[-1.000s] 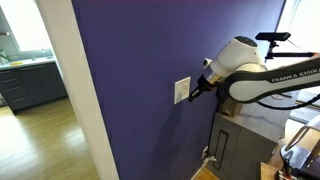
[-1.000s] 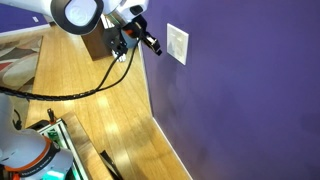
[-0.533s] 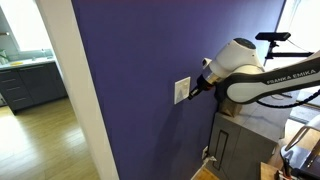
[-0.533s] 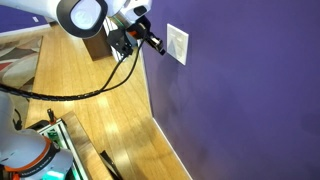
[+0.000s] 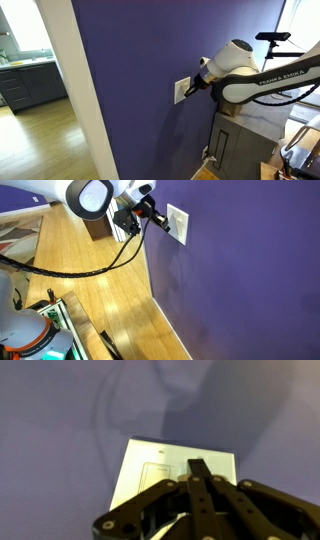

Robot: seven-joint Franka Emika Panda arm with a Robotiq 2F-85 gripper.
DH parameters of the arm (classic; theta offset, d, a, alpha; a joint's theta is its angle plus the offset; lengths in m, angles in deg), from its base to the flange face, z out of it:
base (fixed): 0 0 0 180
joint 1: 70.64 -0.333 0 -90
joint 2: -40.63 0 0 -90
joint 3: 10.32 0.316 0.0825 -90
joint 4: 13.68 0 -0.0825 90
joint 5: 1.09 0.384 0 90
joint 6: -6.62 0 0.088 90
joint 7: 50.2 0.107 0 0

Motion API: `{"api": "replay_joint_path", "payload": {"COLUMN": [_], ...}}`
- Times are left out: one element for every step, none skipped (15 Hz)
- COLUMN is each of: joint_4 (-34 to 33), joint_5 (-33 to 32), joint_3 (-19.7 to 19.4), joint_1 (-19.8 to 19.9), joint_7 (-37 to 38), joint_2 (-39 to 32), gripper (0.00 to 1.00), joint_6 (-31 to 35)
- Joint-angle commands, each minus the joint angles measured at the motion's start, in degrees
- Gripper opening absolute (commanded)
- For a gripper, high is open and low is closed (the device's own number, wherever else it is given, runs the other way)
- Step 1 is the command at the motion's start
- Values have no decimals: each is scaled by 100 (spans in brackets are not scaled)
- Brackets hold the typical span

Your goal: Switch off the light switch

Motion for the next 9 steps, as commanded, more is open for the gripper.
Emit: {"api": "replay_joint_path", "payload": {"joint_4": [-103, -123, -143, -162, -176, -194, -212, -219, -226], "joint_5": [-36, -30, -1, 14, 55, 51, 61, 80, 75], "joint_3": [-12, -17, -31, -36, -50, -45, -50, -56, -53], "joint_1": [1, -8, -37, -57, -101, -112, -136, -168, -180], "joint_7": [-120, -142, -178, -198, -237, -248, -277, -314, -336], "joint_2": [-220, -262, -299, -332, -364, -396, -425, -452, -477], "gripper": [0, 0, 0, 0, 0, 0, 0, 0, 0], "joint_6": [202, 209, 209, 208, 208, 213, 218, 234, 261]}}
